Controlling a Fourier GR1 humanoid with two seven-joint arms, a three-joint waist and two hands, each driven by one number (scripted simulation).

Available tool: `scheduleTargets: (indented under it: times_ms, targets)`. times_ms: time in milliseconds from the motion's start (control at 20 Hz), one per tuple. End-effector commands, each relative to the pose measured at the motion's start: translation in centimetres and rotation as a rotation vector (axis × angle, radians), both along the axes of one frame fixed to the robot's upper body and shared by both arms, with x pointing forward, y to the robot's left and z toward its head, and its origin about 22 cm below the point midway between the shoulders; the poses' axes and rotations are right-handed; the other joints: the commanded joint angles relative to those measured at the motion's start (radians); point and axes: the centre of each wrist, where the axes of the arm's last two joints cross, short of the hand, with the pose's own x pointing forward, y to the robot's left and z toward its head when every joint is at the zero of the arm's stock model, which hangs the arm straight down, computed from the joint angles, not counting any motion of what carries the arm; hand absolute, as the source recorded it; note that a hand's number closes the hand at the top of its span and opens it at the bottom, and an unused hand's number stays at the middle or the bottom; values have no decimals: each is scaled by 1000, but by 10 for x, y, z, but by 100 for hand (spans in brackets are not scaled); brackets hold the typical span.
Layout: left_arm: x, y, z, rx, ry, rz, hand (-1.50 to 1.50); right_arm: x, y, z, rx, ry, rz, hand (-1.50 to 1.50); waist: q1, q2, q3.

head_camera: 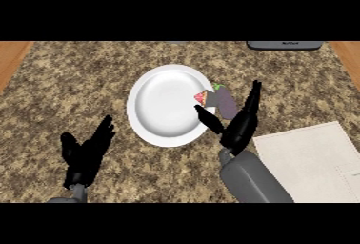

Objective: Pick the cupcake from the placemat and place it in the plate

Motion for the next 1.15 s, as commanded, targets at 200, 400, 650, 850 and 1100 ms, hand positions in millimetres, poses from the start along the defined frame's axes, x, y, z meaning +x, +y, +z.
scheduleTargets:
  times_ms: [200,400,650,850,1100]
  targets:
    - [5,-4,-13,11,19,16,0,-88,0,-18,96,-26,144,-150,-4,5,-4]
    - [-9,6,8,16,28,21,0,-138,-8,-12,63,21,203,-150,-13,-2,-5]
    - [-5,2,-10,-6,37,3,0,-180,-2,-20,31,75,225,-150,-15,0,-6]
    - [-8,12,-10,7,24,20,0,-183,9,-16,18,102,198,-150,-11,1,-6]
    - [-1,-5,14,7,16,-6,0,-198,21,-37,0,113,211,-150,-6,1,-5]
